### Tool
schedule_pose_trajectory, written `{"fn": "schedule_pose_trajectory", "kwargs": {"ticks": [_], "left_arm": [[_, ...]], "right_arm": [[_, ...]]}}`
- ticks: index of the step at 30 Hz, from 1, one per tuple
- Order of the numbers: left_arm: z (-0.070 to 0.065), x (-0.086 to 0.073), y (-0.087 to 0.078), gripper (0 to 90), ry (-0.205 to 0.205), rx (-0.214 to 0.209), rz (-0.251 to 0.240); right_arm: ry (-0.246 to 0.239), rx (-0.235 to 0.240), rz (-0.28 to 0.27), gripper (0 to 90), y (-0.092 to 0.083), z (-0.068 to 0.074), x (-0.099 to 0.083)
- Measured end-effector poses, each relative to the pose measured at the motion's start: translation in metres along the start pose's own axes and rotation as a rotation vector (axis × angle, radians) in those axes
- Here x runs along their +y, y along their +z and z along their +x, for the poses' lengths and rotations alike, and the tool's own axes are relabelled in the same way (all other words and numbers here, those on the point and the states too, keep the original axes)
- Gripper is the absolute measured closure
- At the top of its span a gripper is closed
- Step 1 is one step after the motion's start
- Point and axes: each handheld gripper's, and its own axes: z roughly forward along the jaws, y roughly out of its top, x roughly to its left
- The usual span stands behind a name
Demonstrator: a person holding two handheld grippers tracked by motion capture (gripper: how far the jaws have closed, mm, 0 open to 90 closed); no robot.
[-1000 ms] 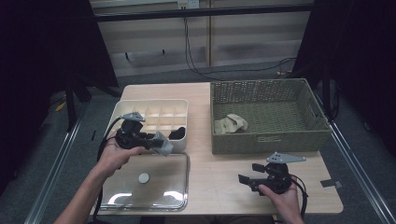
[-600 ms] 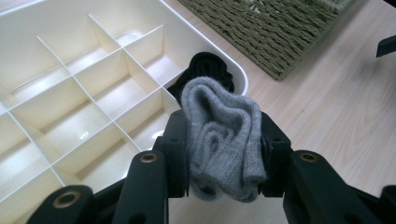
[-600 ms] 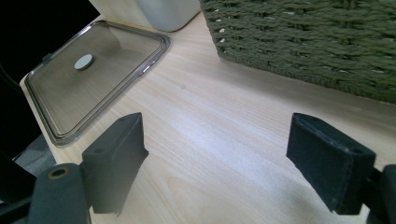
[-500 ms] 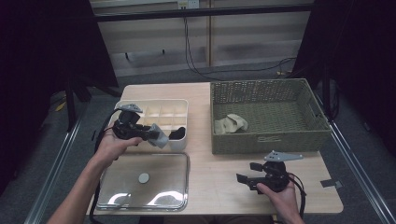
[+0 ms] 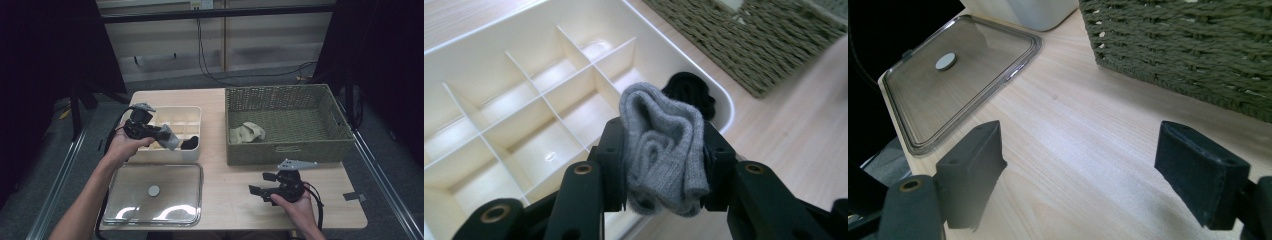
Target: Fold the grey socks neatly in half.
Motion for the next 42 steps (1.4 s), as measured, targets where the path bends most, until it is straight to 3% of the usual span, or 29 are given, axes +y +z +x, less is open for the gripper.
{"fn": "schedule_pose_trajectory", "kwargs": {"ticks": [5, 7, 9, 11, 12, 16, 18, 20, 22, 24, 28, 33, 34, 38, 41, 42], "left_arm": [[0.002, 0.003, 0.013, 62.7, -0.009, 0.044, -0.002], [0.005, 0.004, 0.016, 62.8, -0.009, 0.028, 0.004], [0.007, 0.003, 0.023, 62.7, -0.01, 0.04, 0.033], [0.01, 0.0, 0.028, 62.8, -0.043, 0.026, 0.041], [0.009, -0.001, 0.03, 62.8, -0.029, 0.042, 0.048], [0.01, -0.005, 0.039, 62.8, -0.027, 0.03, 0.084], [0.009, -0.005, 0.042, 62.9, -0.059, 0.026, 0.068], [0.007, -0.005, 0.043, 62.9, -0.051, 0.025, 0.073], [0.008, -0.005, 0.045, 63.1, -0.005, 0.047, 0.112], [0.009, -0.007, 0.048, 63.2, -0.037, 0.046, 0.101], [0.011, -0.007, 0.05, 63.6, 0.0, 0.066, 0.124], [0.012, -0.007, 0.051, 63.8, -0.013, 0.051, 0.132], [0.007, -0.008, 0.054, 63.9, -0.007, 0.054, 0.126], [-0.003, -0.006, 0.061, 64.2, 0.053, 0.068, 0.179], [0.0, -0.01, 0.069, 64.2, 0.027, 0.046, 0.211], [0.002, -0.012, 0.072, 64.2, -0.002, 0.037, 0.196]], "right_arm": [[-0.005, 0.005, 0.011, 18.7, 0.002, 0.0, 0.0], [-0.008, 0.008, 0.01, 18.6, 0.002, 0.001, 0.001], [-0.003, 0.006, 0.011, 18.4, 0.001, 0.001, 0.0], [-0.006, 0.005, 0.012, 18.3, 0.001, 0.001, 0.0], [-0.008, 0.006, 0.01, 18.3, 0.001, 0.0, 0.0], [-0.009, 0.009, 0.014, 17.9, 0.001, 0.0, 0.0], [-0.007, 0.01, 0.016, 17.9, 0.001, 0.0, 0.0], [-0.007, 0.011, 0.018, 17.9, 0.001, 0.001, 0.0], [-0.006, 0.011, 0.017, 17.8, 0.001, 0.001, 0.0], [-0.007, 0.012, 0.016, 17.6, 0.001, 0.001, 0.0], [-0.009, 0.013, 0.017, 17.6, 0.001, 0.001, 0.0], [-0.006, 0.014, 0.018, 17.5, 0.002, 0.001, 0.0], [-0.008, 0.015, 0.017, 17.5, 0.002, 0.001, 0.0], [-0.005, 0.012, 0.025, 17.4, 0.003, 0.001, 0.0], [-0.007, 0.014, 0.024, 17.2, 0.003, 0.002, 0.0], [-0.008, 0.015, 0.025, 17.1, 0.003, 0.002, 0.0]]}}
